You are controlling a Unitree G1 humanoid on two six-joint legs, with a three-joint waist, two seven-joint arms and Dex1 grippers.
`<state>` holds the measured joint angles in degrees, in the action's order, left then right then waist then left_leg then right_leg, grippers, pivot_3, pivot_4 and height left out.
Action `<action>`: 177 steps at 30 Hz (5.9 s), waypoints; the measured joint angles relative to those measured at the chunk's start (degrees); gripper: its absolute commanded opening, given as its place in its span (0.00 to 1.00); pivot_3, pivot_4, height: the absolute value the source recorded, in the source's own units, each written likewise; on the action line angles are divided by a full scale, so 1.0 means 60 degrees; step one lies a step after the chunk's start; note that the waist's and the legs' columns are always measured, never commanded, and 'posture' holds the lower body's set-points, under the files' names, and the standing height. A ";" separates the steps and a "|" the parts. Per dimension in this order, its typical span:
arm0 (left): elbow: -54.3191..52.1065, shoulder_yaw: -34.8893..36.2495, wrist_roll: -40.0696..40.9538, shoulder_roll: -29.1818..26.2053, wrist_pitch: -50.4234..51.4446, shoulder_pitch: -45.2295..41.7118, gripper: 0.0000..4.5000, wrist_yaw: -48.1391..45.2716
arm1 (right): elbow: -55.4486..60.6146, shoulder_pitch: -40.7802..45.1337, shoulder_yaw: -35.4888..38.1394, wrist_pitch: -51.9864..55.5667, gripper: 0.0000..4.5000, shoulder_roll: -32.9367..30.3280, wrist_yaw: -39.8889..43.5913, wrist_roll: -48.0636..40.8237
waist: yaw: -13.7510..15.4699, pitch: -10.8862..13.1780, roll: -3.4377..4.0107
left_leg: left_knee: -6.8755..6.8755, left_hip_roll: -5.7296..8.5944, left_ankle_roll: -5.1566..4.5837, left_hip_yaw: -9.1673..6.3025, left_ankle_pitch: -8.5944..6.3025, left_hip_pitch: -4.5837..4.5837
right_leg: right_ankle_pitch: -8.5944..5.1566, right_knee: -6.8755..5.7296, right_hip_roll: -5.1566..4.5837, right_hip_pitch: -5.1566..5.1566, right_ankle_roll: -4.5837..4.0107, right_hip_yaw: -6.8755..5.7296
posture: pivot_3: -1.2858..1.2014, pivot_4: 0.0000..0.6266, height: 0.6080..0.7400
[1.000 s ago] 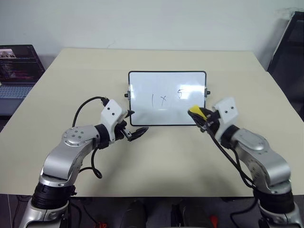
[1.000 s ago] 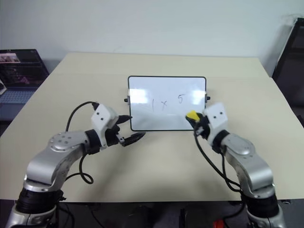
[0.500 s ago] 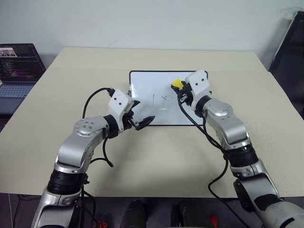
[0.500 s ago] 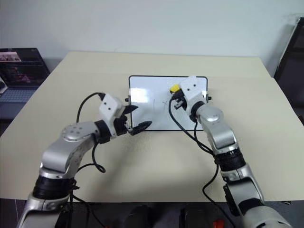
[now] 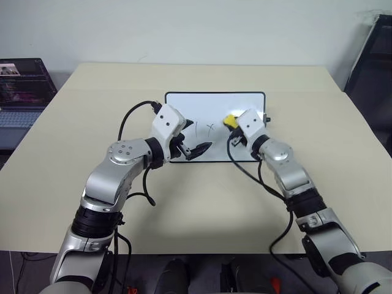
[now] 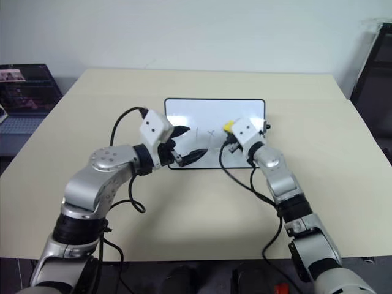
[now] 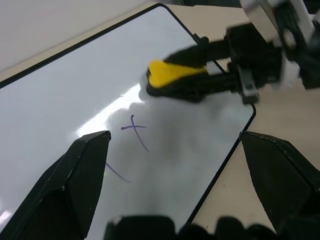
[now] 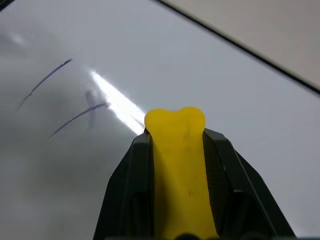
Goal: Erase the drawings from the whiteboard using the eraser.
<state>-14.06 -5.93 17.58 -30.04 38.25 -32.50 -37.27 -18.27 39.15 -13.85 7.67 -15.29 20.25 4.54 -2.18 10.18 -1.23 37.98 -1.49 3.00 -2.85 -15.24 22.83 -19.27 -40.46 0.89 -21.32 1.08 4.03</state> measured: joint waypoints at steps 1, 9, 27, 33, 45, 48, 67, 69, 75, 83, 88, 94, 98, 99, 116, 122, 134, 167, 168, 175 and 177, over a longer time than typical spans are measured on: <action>0.0053 -0.0002 -0.0008 0.0000 0.0000 -0.0003 1.00 -0.0008 | -0.0002 -0.0086 -0.0110 -0.0082 0.22 0.0000 0.0067 0.0080 | -0.0028 0.0000 0.0000 | 0.0006 0.0002 0.0001 0.0001 0.0001 -0.0006 | 0.0000 -0.0018 0.0000 0.0000 0.0000 0.0002 | 0.52 0.24 1.00; 0.0060 -0.0111 -0.0056 -0.0001 -0.0009 0.0053 1.00 -0.0129 | -0.0668 0.0235 -0.0053 -0.0331 0.22 0.0161 -0.0340 0.0380 | -0.0163 0.0001 -0.0001 | 0.0014 0.0009 0.0002 -0.0009 0.0041 -0.0032 | 0.0012 -0.0088 0.0005 0.0001 -0.0015 -0.0001 | 0.52 0.24 1.00; -0.0133 -0.0101 -0.0117 -0.0024 -0.0026 0.0824 1.00 -0.0139 | -0.0294 0.0685 -0.0005 0.0878 0.22 -0.0211 0.1076 0.0512 | -0.0191 0.0001 -0.0001 | -0.0002 0.0005 0.0000 -0.0010 0.0046 -0.0036 | 0.0018 -0.0078 0.0006 0.0000 -0.0015 -0.0001 | 0.52 0.24 1.00; -0.0219 -0.0100 -0.0133 -0.0013 -0.0022 0.0826 1.00 -0.0107 | -0.0527 0.0885 -0.0131 0.0725 0.22 -0.0229 0.0786 0.0809 | -0.0194 0.0002 -0.0002 | 0.0002 0.0007 -0.0003 -0.0009 0.0049 -0.0046 | 0.0021 -0.0079 0.0005 0.0010 -0.0018 0.0000 | 0.52 0.24 1.00; -0.0314 -0.0097 -0.0119 -0.0004 0.0003 0.0926 1.00 -0.0100 | -0.1785 0.1942 0.0268 -0.0112 0.22 0.0084 -0.0510 0.1067 | -0.0190 0.0007 0.0000 | -0.0017 0.0002 -0.0004 -0.0009 0.0053 -0.0005 | 0.0025 -0.0050 0.0005 -0.0023 -0.0021 -0.0003 | 0.52 0.24 1.00; -0.0314 -0.0097 -0.0120 -0.0003 0.0003 0.0969 1.00 -0.0085 | -0.1767 0.1938 0.0265 -0.0022 0.22 0.0070 -0.0225 0.1056 | -0.0193 0.0007 0.0000 | -0.0015 0.0003 -0.0004 -0.0008 0.0053 -0.0007 | 0.0025 -0.0049 0.0005 -0.0020 -0.0021 -0.0001 | 0.52 0.24 1.00; -0.0338 0.0064 -0.0118 0.0045 -0.0020 0.1197 1.00 0.0132 | 0.0921 0.0346 0.0078 0.1769 0.22 -0.0405 0.1211 0.1056 | -0.0206 0.0021 -0.0003 | -0.0013 0.0003 -0.0003 -0.0016 0.0053 -0.0008 | 0.0025 -0.0053 0.0006 -0.0018 -0.0021 -0.0007 | 0.52 0.24 1.00; -0.0337 0.0321 -0.0107 0.0070 0.0014 0.1255 1.00 0.0324 | 0.1269 0.0330 0.0564 0.2110 0.22 -0.0254 0.1197 0.0588 | -0.0179 0.0036 -0.0005 | -0.0016 0.0003 -0.0003 -0.0018 0.0053 0.0006 | 0.0025 -0.0048 0.0005 -0.0028 -0.0021 -0.0008 | 0.52 0.24 1.00; -0.0332 0.1311 0.0003 0.0214 0.0195 0.1622 1.00 0.1046 | 0.3663 -0.0491 0.1595 0.3043 0.22 0.0051 0.1731 -0.1227 | -0.0124 0.0037 -0.0005 | -0.0045 -0.0007 -0.0003 -0.0029 0.0047 0.0028 | 0.0025 0.0025 0.0003 -0.0026 -0.0021 -0.0023 | 0.52 0.24 1.00; -0.0699 0.2372 0.0480 0.0550 0.0542 0.2141 1.00 0.1791 | 0.6055 -0.2636 0.1583 0.3497 0.22 -0.0778 0.2464 -0.2129 | 0.0020 0.0037 -0.0006 | -0.0047 0.0000 -0.0005 -0.0037 0.0044 0.0039 | 0.0026 0.0070 -0.0007 -0.0013 -0.0020 -0.0035 | 0.52 0.24 1.00; -0.0956 0.2453 0.0682 0.0646 0.0628 0.2634 1.00 0.1939 | 0.6191 -0.3096 0.1256 0.3235 0.22 -0.0826 0.2461 -0.2056 | 0.0025 0.0038 -0.0007 | -0.0050 -0.0004 -0.0004 -0.0037 0.0044 0.0035 | 0.0026 0.0069 -0.0002 -0.0012 -0.0020 -0.0036 | 0.52 0.24 1.00; -0.1001 0.2549 0.0721 0.0648 0.0620 0.2786 1.00 0.2052 | 0.5177 -0.2708 0.0171 0.1646 0.22 -0.0913 0.2408 -0.1142 | 0.0025 0.0039 -0.0009 | -0.0046 -0.0002 -0.0003 -0.0033 0.0045 0.0030 | 0.0026 0.0069 -0.0002 -0.0008 -0.0020 -0.0034 | 0.52 0.24 1.00; -0.1185 0.2538 0.0736 0.0653 0.0621 0.2867 1.00 0.2148 | 0.3658 -0.1312 -0.0100 0.0958 0.22 -0.0543 0.2006 -0.0476 | -0.0005 0.0039 -0.0009 | -0.0044 -0.0003 -0.0001 -0.0031 0.0046 0.0027 | 0.0027 0.0063 -0.0002 -0.0009 -0.0022 -0.0033 | 0.52 0.24 1.00; -0.1254 0.2533 0.0756 0.0652 0.0622 0.2879 1.00 0.2148 | 0.3285 -0.0958 -0.0125 0.0819 0.22 -0.0470 0.1933 -0.0342 | 0.0006 0.0039 -0.0009 | -0.0044 -0.0004 -0.0001 -0.0034 0.0046 0.0027 | 0.0027 0.0064 -0.0002 -0.0009 -0.0022 -0.0037 | 0.52 0.24 1.00; -0.1265 0.1864 0.0606 0.0573 0.0430 0.2553 1.00 0.2078 | -0.1849 0.1747 -0.0816 -0.1437 0.22 0.0097 0.1661 0.1311 | 0.0045 0.0039 -0.0009 | -0.0048 -0.0005 -0.0001 -0.0027 0.0045 0.0029 | 0.0028 0.0067 -0.0006 -0.0011 -0.0023 -0.0035 | 0.52 0.24 1.00; -0.1105 0.1811 0.0586 0.0547 0.0286 0.2590 1.00 0.1947 | -0.1389 0.1226 -0.1523 -0.1755 0.22 -0.0373 0.2719 0.1711 | 0.0047 0.0038 -0.0009 | -0.0033 -0.0004 -0.0002 -0.0030 0.0045 0.0017 | 0.0028 0.0050 -0.0006 -0.0001 -0.0023 -0.0036 | 0.52 0.24 1.00; -0.0923 0.1760 0.0518 0.0539 -0.0007 0.2785 1.00 0.1879 | -0.2649 0.2443 -0.1187 -0.2287 0.22 -0.0342 0.0752 0.2538 | 0.0033 0.0039 -0.0010 | -0.0015 -0.0001 0.0000 -0.0029 0.0048 0.0005 | 0.0028 -0.0015 -0.0005 -0.0012 -0.0024 -0.0030 | 0.52 0.24 1.00; -0.0642 0.1680 0.0420 0.0571 -0.0311 0.2980 1.00 0.1716 | -0.1240 0.1643 -0.1912 -0.1744 0.22 -0.0745 0.3438 0.2746 | 0.0002 0.0039 -0.0010 | -0.0015 -0.0002 -0.0001 -0.0028 0.0048 0.0001 | 0.0028 -0.0011 -0.0005 -0.0008 -0.0024 -0.0029 | 0.52 0.24 1.00; -0.0642 0.1680 0.0420 0.0573 -0.0310 0.2980 1.00 0.1717 | -0.1184 0.1599 -0.1947 -0.1705 0.22 -0.0757 0.3498 0.2751 | -0.0002 0.0039 -0.0010 | -0.0014 -0.0002 0.0000 -0.0027 0.0048 -0.0001 | 0.0028 -0.0015 -0.0005 -0.0008 -0.0024 -0.0028 | 0.52 0.24 1.00; -0.0649 0.1498 0.0420 0.0660 -0.0216 0.2839 1.00 0.1754 | -0.1520 0.1927 -0.1815 -0.1675 0.22 -0.0493 0.2246 0.2961 | -0.0008 0.0039 -0.0010 | -0.0008 0.0001 0.0002 -0.0029 0.0050 -0.0003 | 0.0028 -0.0045 -0.0005 -0.0015 -0.0024 -0.0028 | 0.52 0.24 1.00; -0.0698 0.1467 0.0422 0.0662 -0.0177 0.2812 1.00 0.1781 | -0.1702 0.2157 -0.1598 -0.1680 0.22 -0.0435 0.1683 0.3023 | -0.0007 0.0039 -0.0011 | -0.0010 0.0002 0.0002 -0.0029 0.0050 -0.0001 | 0.0028 -0.0043 -0.0005 -0.0016 -0.0024 -0.0027 | 0.52 0.24 1.00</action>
<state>-18.24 2.87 20.11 -26.06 37.19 -15.63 -26.58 -28.48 52.09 -23.43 -2.41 -17.90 30.35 22.68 -2.22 10.41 -1.29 37.92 -1.47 3.01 -3.02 -14.95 22.82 -19.11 -40.72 0.86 -21.42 0.93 3.87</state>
